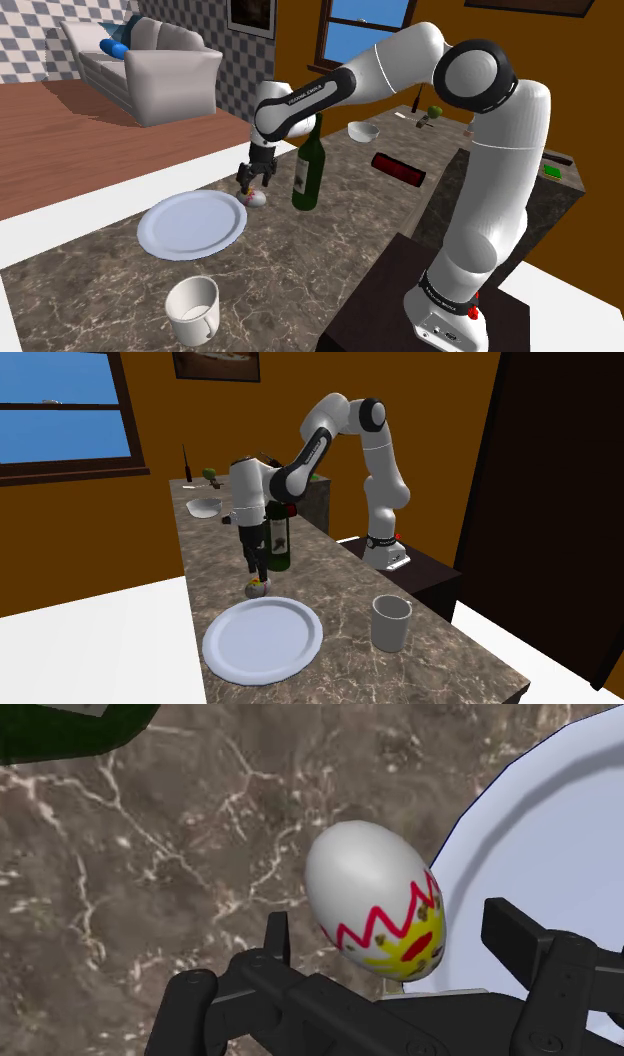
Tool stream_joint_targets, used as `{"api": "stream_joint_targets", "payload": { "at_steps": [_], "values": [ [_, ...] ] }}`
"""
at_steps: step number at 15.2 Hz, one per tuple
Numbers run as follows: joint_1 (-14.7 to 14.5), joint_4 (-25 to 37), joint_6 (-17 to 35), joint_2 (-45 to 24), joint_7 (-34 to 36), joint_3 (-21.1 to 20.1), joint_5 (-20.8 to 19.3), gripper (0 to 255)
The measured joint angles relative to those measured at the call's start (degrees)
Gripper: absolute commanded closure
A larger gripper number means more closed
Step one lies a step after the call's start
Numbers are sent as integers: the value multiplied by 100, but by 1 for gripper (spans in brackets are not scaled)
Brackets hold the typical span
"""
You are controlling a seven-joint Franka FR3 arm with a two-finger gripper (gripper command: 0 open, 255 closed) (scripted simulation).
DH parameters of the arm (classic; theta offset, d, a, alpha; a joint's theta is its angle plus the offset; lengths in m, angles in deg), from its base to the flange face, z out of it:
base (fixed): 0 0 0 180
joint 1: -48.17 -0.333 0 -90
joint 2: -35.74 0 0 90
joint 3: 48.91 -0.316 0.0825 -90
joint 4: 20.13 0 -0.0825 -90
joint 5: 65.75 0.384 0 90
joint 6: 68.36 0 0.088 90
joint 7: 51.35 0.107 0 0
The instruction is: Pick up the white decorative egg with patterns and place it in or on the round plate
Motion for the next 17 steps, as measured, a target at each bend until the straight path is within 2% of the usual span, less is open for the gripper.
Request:
{"api": "stream_joint_targets", "payload": {
  "at_steps": [6, 12, 13, 17],
  "values": [
    [-38, -44, 379, -308, -123, -10, -18, 0],
    [-56, -71, 452, -349, -109, -8, -30, 0],
    [-56, -71, 452, -349, -109, -8, -30, 255],
    [-55, -71, 453, -349, -109, -6, -31, 255]
  ]
}}
